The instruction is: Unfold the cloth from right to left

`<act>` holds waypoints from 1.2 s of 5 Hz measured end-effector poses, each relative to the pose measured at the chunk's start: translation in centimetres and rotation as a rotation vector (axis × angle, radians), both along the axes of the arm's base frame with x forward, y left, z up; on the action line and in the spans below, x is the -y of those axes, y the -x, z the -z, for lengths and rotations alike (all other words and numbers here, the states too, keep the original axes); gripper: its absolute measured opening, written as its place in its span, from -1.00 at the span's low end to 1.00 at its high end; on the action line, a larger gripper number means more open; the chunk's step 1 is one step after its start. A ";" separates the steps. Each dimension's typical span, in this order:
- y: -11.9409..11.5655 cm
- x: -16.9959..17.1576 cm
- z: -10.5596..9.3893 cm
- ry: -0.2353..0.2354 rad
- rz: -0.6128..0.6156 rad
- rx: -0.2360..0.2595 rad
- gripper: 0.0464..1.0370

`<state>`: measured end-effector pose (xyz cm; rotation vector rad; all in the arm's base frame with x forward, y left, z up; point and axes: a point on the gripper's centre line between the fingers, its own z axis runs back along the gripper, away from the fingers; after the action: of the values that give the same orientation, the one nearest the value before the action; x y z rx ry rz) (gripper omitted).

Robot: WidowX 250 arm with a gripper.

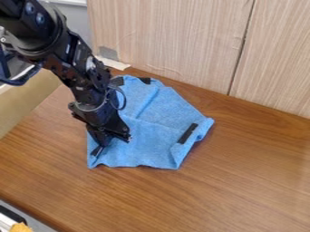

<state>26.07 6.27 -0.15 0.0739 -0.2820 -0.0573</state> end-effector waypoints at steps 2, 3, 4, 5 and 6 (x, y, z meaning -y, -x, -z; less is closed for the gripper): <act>0.6 -3.1 -5.2 0.018 -0.080 0.152 -0.99; 1.5 -5.0 -7.0 0.012 -0.153 0.204 -0.99; 2.5 -6.8 -6.6 0.007 -0.234 0.202 -0.99; 4.0 -8.5 -4.9 0.021 -0.334 0.162 -0.99; 5.7 -9.3 -3.3 0.051 -0.434 0.133 -0.99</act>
<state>20.33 15.61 3.18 0.0872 -0.3946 0.3867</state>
